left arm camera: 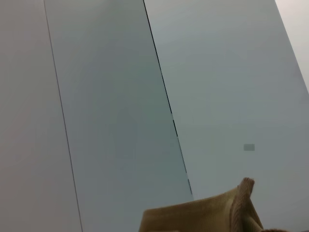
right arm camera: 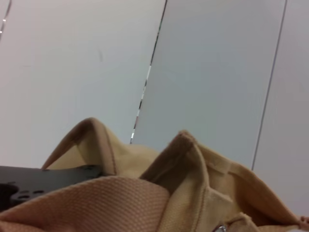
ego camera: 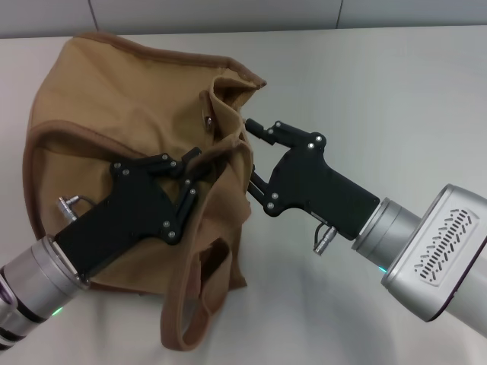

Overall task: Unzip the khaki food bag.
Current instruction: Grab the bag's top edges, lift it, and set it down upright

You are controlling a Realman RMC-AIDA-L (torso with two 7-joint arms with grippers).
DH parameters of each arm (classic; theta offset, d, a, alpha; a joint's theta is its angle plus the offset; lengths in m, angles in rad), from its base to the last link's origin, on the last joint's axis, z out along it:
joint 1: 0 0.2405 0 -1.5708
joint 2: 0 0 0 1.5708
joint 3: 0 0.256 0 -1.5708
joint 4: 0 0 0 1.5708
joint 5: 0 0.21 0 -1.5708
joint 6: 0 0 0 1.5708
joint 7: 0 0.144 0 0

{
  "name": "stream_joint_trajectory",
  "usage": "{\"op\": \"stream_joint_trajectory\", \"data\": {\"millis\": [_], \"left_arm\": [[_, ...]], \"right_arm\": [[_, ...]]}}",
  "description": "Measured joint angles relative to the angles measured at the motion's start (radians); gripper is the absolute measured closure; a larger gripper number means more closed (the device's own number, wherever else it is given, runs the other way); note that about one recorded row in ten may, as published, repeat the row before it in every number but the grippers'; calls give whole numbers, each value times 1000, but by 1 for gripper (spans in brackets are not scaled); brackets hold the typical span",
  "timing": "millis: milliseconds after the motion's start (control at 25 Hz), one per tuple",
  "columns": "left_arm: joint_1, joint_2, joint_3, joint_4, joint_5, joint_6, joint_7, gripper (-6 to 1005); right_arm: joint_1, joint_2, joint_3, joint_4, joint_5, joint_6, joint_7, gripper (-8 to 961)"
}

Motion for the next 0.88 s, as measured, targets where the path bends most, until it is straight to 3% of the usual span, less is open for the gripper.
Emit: {"op": "stream_joint_trajectory", "data": {"millis": [440,640,880], "left_arm": [[1,0,0,-3,0,-1,0,921],[1,0,0,-5,0,7,0,921],[-6,0,-33,-26,-7,21,-1,921]], "right_arm": [[-2,0,-8,2,-4,1,-7,694],[-2,0,-10,-2,-5,1,-9,920],[-2,0,-10,-5,-5,3,-10,949]]}}
